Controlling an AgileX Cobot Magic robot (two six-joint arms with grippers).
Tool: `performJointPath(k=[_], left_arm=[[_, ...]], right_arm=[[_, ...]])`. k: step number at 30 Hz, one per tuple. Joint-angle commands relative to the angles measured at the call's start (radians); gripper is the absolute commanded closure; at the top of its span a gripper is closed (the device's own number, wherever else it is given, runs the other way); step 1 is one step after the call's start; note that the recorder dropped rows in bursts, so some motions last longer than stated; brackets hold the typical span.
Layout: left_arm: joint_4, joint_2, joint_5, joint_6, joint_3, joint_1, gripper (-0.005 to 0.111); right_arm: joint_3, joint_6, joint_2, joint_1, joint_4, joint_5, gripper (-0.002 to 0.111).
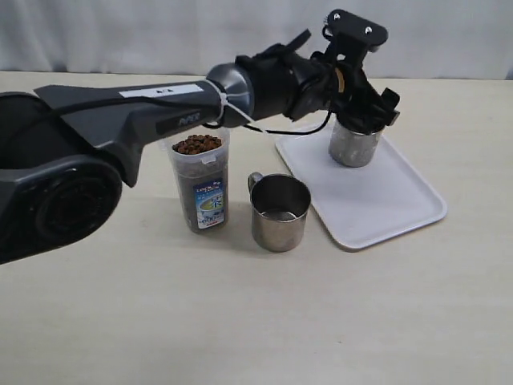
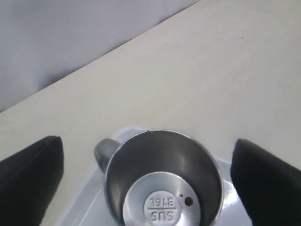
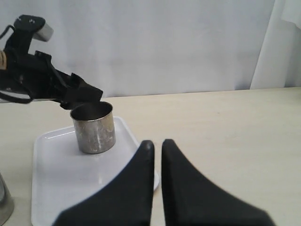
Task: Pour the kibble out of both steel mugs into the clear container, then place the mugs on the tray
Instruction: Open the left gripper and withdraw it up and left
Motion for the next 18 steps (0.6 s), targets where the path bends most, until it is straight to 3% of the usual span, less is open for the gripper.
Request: performJointPath(k=[1,4,9,13,18], left_arm=[[-0.004,-0.127,0.268,-0.058,-0.006,-0.001,0.021],[0.022,-0.213,0.473,-0.041,-0.006,-0.003,0.026],[0.070,-0.329,0.734,0.052,0.006,-0.022,0.049],[0.042,-0.433,0.745,0.050,0.116,-0.022,0.052],[0.041,-0.616,0.605,0.013,0.411,-0.022,0.052]], right_arm=[[0.003,-0.006,-0.003,0.001,-0.002,-0.001,0.104],[0.003,-0.006,-0.003,0.001,-0.002,-0.001,0.104],[0.003,-0.006,-0.003,0.001,-0.002,-0.001,0.104],[0.003,-0.006,-0.003,0.001,-0.002,-0.001,0.104],[0.003,-0.006,-0.003,0.001,-0.002,-0.001,0.104]])
